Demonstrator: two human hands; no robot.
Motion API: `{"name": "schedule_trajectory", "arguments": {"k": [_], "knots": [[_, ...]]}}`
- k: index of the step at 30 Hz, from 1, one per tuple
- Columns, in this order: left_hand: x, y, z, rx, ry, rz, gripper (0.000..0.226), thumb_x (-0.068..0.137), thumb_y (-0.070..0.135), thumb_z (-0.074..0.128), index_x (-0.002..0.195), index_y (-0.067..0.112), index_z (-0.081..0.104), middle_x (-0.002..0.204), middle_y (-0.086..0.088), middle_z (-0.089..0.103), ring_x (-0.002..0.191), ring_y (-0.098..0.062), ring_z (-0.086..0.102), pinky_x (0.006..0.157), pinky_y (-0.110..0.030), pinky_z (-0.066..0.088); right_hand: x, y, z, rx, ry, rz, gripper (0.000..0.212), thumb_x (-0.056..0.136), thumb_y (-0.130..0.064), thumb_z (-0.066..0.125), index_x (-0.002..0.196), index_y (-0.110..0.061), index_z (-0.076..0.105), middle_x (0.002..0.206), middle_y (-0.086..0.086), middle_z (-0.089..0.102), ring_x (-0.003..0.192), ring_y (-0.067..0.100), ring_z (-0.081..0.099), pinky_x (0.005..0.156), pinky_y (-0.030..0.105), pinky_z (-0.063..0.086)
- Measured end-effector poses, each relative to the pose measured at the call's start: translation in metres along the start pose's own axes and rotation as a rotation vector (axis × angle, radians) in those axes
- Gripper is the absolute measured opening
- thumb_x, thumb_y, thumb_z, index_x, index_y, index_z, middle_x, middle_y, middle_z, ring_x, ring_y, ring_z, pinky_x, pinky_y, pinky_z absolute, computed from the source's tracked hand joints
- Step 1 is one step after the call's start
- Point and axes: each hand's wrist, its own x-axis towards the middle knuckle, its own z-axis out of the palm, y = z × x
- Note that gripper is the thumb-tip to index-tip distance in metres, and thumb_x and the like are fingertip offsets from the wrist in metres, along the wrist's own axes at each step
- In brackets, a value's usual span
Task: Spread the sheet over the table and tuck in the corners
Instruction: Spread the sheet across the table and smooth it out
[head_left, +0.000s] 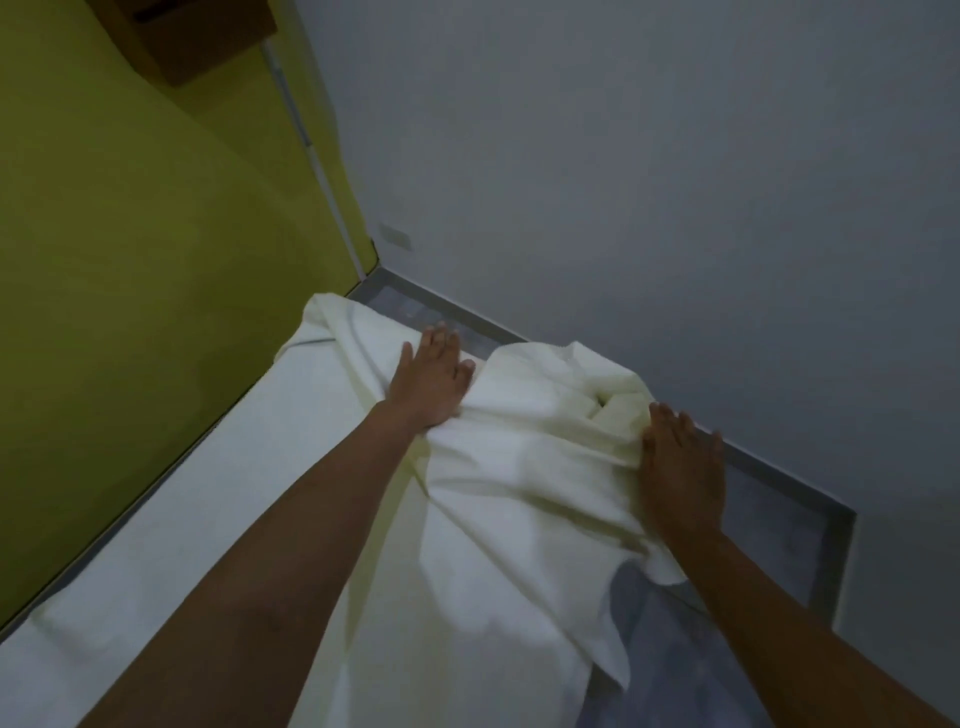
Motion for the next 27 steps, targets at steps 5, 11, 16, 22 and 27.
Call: {"name": "schedule_trajectory", "arguments": {"k": [5, 11, 16, 22, 27], "knots": [[-0.01, 0.017, 0.008, 0.047, 0.213, -0.044, 0.054, 0.104, 0.031, 0.02, 0.151, 0.005, 0.018, 0.159, -0.01, 0.015, 0.148, -0.021, 0.007, 0.118, -0.045, 0.004, -0.009, -0.02, -0.003, 0.014, 0.04, -0.016, 0.051, 0.099, -0.014, 0.034, 0.149, -0.01, 0.025, 0.157, 0.006, 0.025, 0.145, 0.023, 0.02, 0.117, 0.047, 0.004], [-0.036, 0.02, 0.023, -0.017, 0.32, 0.049, 0.056, 0.102, 0.037, 0.013, 0.149, 0.009, 0.026, 0.157, -0.008, 0.024, 0.147, -0.02, 0.013, 0.119, -0.044, 0.001, 0.008, -0.061, 0.014, 0.082, -0.049, -0.175, 0.05, 0.101, -0.033, 0.026, 0.147, -0.012, 0.028, 0.155, 0.006, 0.03, 0.145, 0.024, 0.02, 0.117, 0.047, 0.004], [-0.036, 0.028, 0.033, -0.003, 0.257, 0.1, 0.058, 0.101, 0.04, 0.013, 0.151, 0.011, 0.02, 0.16, -0.006, 0.016, 0.148, -0.018, 0.007, 0.117, -0.04, -0.006, 0.024, -0.021, 0.01, 0.031, -0.018, -0.122, 0.039, 0.102, -0.025, 0.029, 0.132, -0.011, 0.049, 0.138, 0.01, 0.052, 0.133, 0.027, 0.041, 0.115, 0.048, 0.017], [-0.026, 0.039, 0.04, -0.038, 0.218, 0.089, 0.057, 0.103, 0.038, 0.018, 0.151, 0.008, 0.019, 0.16, -0.008, 0.014, 0.148, -0.018, 0.005, 0.118, -0.04, -0.005, 0.047, 0.004, -0.017, -0.102, -0.07, -0.178, 0.037, 0.102, -0.016, 0.026, 0.12, -0.014, 0.058, 0.125, 0.009, 0.061, 0.12, 0.026, 0.052, 0.112, 0.045, 0.022], [-0.02, 0.045, 0.04, -0.064, 0.215, 0.065, 0.057, 0.103, 0.038, 0.018, 0.152, 0.01, 0.013, 0.161, -0.007, 0.009, 0.148, -0.018, 0.002, 0.117, -0.038, -0.007, -0.002, -0.045, 0.007, 0.012, -0.025, -0.211, 0.051, 0.102, -0.036, 0.023, 0.146, -0.01, 0.031, 0.155, 0.009, 0.03, 0.145, 0.026, 0.018, 0.117, 0.046, -0.002]]}}
